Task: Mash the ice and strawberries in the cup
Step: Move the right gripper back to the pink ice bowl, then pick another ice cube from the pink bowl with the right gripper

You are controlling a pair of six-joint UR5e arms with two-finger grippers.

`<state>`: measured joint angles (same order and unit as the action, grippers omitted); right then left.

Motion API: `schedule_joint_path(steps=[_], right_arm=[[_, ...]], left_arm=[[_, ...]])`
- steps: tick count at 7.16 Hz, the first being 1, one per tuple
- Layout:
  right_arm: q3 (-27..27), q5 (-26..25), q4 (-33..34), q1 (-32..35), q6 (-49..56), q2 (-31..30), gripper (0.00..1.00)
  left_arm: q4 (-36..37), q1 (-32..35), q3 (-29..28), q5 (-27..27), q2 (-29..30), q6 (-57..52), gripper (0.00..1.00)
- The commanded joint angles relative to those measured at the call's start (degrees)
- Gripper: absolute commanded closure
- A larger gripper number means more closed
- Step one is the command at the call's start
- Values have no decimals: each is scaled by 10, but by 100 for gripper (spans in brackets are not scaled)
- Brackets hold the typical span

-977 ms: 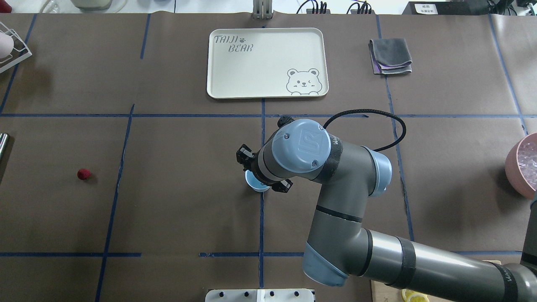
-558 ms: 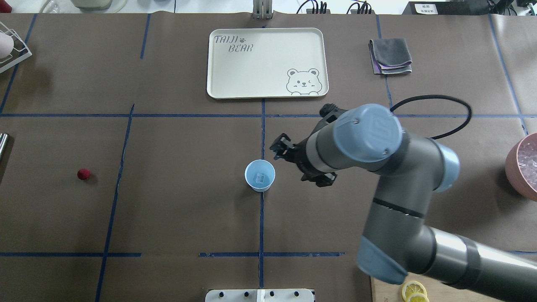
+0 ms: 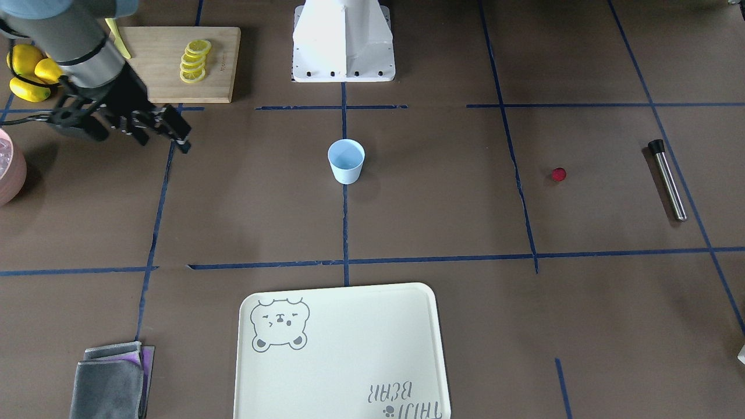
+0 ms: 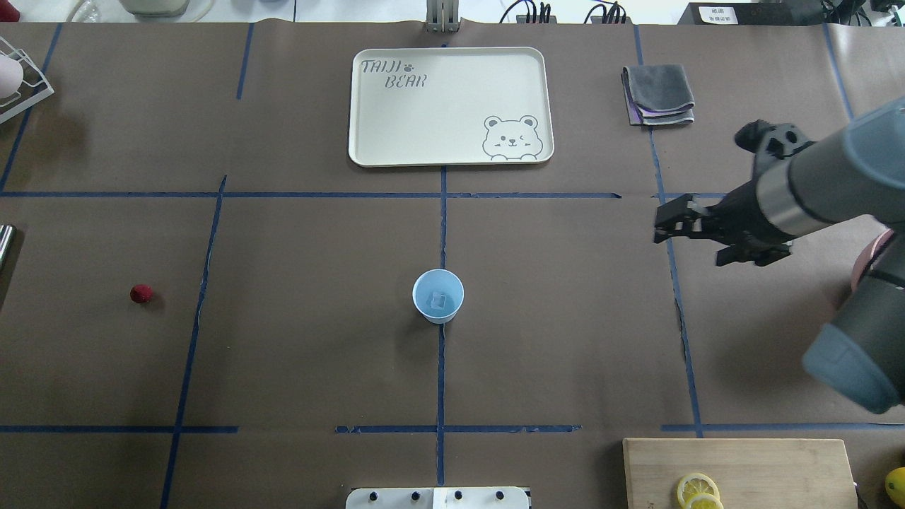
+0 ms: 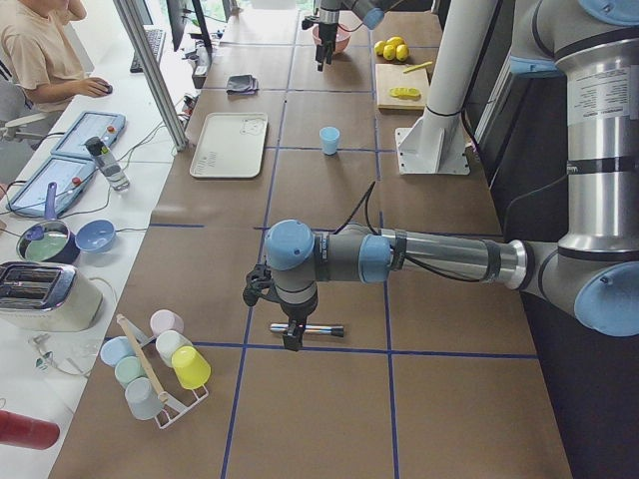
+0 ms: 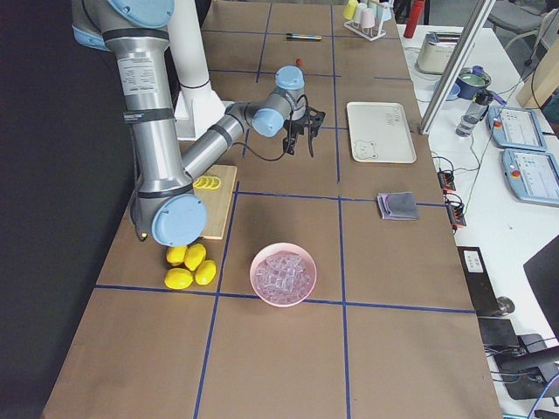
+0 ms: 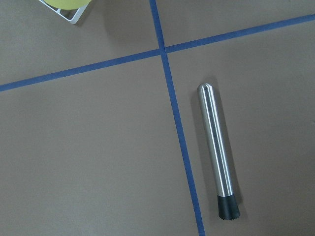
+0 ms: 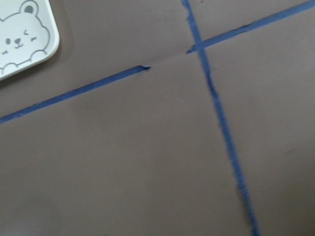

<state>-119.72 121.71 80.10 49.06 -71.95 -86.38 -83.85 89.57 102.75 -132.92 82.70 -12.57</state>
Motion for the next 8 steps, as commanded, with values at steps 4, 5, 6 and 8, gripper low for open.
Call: schedule_joint_path(steps=[4,5,6,8], right_arm=[[107,110,0,249,533,-163,0],[127,119,0,253,564,-172,0],[139,127,0,253,570,-171,1],[185,128,-30,253,590,-172,1]], left_arm=[[-18,0,-9,0,-1,0,0],[-18,0,-9,0,-1,0,0],[-18,0,-9,0,-1,0,0],[-18,-1,-10,0,-1,0,0]])
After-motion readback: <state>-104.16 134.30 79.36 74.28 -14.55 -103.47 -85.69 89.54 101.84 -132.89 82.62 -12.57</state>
